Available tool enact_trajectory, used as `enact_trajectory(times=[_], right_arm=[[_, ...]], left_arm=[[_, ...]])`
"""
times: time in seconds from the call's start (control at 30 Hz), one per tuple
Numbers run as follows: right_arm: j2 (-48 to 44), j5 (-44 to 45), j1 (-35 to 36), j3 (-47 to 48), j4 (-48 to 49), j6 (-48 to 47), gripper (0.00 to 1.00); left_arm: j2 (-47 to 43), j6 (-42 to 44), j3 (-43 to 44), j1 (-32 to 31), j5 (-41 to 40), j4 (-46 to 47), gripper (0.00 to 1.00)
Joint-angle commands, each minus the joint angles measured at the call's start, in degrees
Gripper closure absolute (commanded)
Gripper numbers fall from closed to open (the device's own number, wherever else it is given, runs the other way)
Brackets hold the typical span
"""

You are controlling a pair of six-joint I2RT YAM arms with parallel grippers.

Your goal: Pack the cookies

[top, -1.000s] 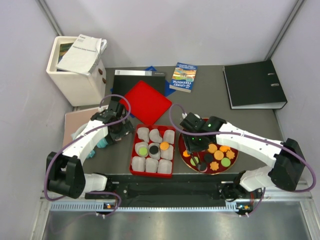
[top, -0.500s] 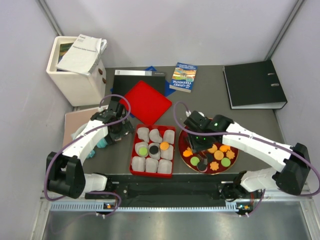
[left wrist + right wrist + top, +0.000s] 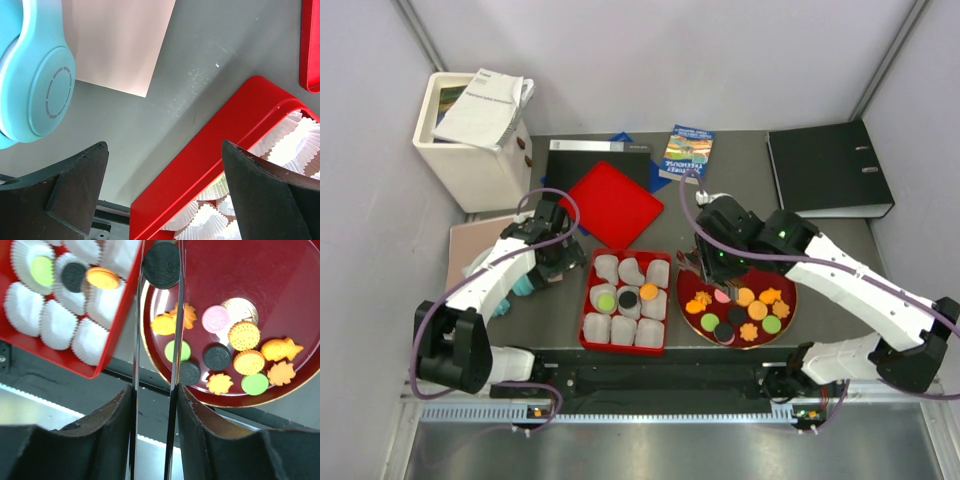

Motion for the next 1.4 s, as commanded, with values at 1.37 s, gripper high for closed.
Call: enact_trajectory(times=[1.37], right_arm=[[15.69,-10.28,22.16,11.29,6.3,-3.08,0.59]], left_arm=[[-3.3,0.63,-2.15,0.75,1.11,0.97,0.01]])
